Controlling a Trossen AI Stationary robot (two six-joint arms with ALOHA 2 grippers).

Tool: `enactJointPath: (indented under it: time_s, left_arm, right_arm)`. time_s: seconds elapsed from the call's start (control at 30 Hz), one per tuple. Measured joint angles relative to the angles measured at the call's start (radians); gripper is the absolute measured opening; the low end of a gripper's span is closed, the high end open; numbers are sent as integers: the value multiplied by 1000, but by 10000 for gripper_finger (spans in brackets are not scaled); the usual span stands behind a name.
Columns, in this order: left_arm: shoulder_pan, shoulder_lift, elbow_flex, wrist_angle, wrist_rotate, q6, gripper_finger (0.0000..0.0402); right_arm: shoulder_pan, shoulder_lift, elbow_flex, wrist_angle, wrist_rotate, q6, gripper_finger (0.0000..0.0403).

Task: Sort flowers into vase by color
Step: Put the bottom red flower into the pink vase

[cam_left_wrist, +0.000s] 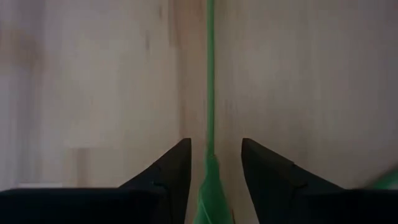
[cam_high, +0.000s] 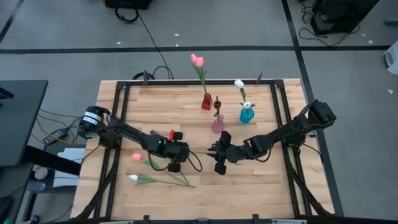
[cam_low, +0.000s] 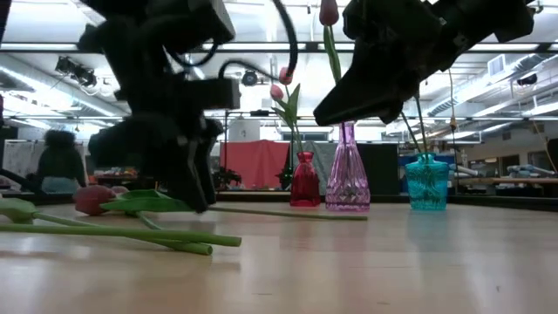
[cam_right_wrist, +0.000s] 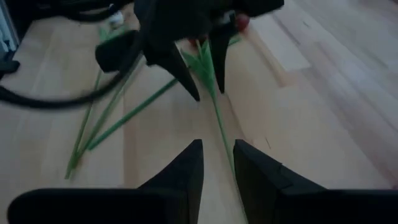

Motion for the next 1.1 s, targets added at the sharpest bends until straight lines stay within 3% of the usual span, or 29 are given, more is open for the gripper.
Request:
enactJointPath:
  time_s: [0.17,0.3,0.37,0.63,0.97,1.1]
  left_arm:
    - [12,43,5,0,10,0,112]
    - [13,42,12,-13,23,7,34]
    - [15,37,23,-34,27,26,14]
    - [12,5,181,-228,5,108,6]
    - [-5,5,369,-381,0,198,4]
    - [-5,5,408,-421,-58,228,4]
  right_arm:
    - [0,0,-1,20,-1,-5,100]
    - [0,0,-1,16,-1,-5,101]
    - [0,0,-1,12,-2,-5,101]
    - [0,0,-1,15,-59,-130,115]
    - [-23,0,-1,-8,-95,-147,242]
    - [-26,0,-1,-9,-113,-125,257]
